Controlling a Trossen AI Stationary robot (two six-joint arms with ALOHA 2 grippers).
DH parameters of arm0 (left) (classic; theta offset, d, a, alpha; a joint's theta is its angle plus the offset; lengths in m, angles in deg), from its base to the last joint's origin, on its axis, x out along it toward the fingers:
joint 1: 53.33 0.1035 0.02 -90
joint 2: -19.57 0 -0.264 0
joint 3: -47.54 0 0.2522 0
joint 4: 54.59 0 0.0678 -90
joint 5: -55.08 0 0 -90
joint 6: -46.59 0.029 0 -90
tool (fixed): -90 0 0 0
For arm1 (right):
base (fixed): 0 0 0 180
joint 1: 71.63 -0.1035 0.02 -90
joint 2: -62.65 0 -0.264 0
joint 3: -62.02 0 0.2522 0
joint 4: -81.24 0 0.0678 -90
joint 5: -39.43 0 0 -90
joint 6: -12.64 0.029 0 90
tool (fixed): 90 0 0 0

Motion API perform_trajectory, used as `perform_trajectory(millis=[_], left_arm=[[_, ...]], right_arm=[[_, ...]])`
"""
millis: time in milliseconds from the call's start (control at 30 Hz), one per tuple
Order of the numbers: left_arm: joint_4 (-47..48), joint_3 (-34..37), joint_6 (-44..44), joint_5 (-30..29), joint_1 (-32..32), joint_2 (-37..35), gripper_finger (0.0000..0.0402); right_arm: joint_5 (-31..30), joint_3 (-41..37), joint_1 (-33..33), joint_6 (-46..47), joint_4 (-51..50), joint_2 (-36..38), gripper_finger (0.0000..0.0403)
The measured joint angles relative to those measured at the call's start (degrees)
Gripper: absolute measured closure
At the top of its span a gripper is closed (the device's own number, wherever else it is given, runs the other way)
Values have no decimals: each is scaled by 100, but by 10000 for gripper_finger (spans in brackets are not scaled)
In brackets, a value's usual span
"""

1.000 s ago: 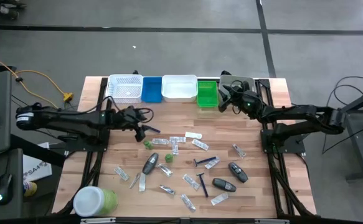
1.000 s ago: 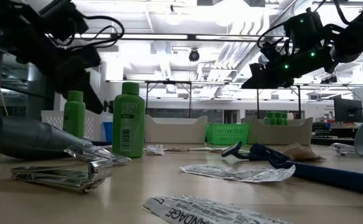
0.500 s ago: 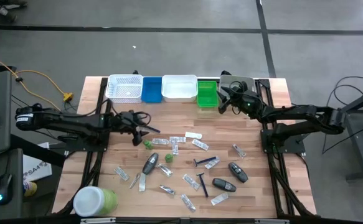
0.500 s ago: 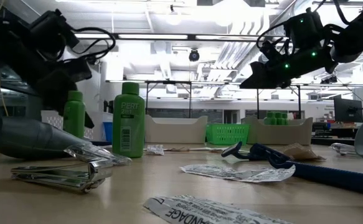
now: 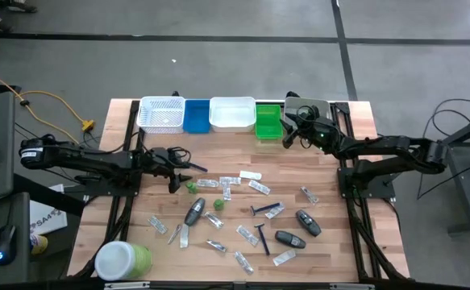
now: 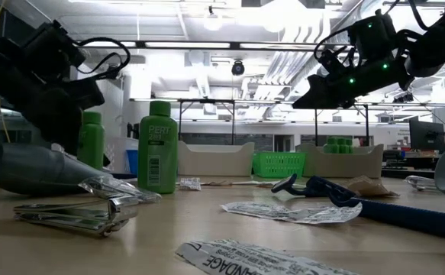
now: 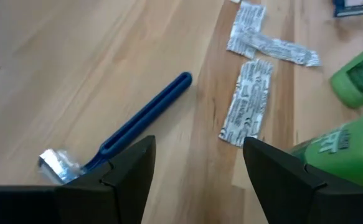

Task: Pick & Place Travel size toiletries
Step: Put the shampoo into the gray bin

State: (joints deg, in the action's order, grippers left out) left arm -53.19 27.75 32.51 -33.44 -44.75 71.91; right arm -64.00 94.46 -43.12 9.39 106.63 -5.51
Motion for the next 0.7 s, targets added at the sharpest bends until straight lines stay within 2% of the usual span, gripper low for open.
perform_trajectory(millis=[300, 533, 700], left_arm=[[-891, 493, -121, 379, 0, -6, 160], [-1043, 515, 111, 845, 2, 4, 160], [-729, 519, 274, 648, 0, 4, 160]], right_arm=[[654, 0, 0, -39, -2, 0, 261], [913, 0, 0, -111, -2, 0, 261], [924, 0, 0, -105, -4, 0, 261]])
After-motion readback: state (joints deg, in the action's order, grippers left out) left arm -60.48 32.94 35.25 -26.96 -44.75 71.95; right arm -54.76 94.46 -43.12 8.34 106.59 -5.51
